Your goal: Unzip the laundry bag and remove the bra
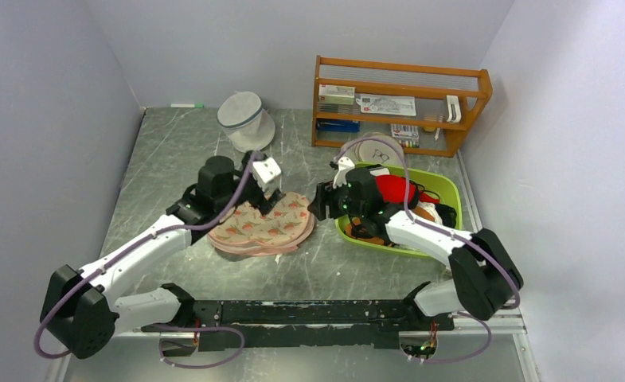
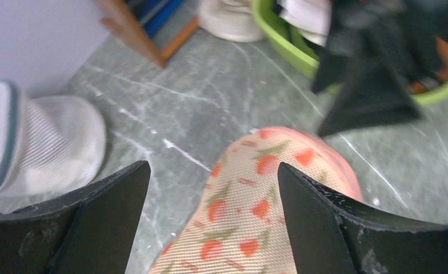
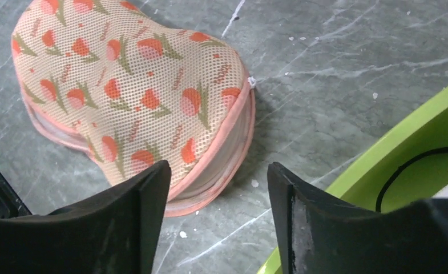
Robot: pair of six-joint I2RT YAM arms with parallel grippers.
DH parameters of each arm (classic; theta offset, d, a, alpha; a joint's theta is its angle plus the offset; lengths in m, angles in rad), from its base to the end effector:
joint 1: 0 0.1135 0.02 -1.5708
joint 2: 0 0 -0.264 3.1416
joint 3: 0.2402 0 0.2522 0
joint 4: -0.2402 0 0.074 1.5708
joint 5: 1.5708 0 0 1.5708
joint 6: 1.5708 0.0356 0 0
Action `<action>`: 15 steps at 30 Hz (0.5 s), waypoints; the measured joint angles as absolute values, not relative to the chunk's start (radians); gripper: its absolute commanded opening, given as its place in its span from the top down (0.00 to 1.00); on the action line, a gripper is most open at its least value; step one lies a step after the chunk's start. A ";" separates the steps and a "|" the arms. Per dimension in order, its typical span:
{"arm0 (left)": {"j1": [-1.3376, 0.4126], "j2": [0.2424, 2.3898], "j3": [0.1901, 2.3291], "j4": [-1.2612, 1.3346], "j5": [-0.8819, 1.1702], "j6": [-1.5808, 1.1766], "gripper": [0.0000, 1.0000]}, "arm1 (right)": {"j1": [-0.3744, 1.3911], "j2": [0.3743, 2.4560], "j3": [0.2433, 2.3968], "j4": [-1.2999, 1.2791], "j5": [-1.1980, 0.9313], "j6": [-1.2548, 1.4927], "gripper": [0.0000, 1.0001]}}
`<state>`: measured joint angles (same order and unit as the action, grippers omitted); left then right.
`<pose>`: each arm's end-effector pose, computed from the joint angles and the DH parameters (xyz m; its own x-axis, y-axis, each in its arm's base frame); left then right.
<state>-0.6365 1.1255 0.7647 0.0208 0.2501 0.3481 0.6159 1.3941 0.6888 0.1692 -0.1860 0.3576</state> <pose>0.2030 -0.1610 0.2852 0.0084 0.4048 -0.9144 0.8092 0.5344 0.2440 0.2351 0.1745 0.2046 -0.6347 -0.0278 -0.7723 -0.5074 0.7687 0.3894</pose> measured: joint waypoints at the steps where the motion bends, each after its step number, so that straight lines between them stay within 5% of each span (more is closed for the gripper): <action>1: -0.603 1.127 0.773 0.030 0.259 0.325 0.06 | 0.624 1.374 0.686 0.155 -0.178 0.349 0.30; 6: -0.466 1.153 0.833 0.090 0.246 0.184 0.01 | 0.738 1.346 0.702 0.102 -0.106 0.283 0.22; 15: -0.339 1.277 1.030 0.181 -0.076 -0.089 0.01 | 1.037 1.472 0.908 -0.066 0.137 0.123 0.20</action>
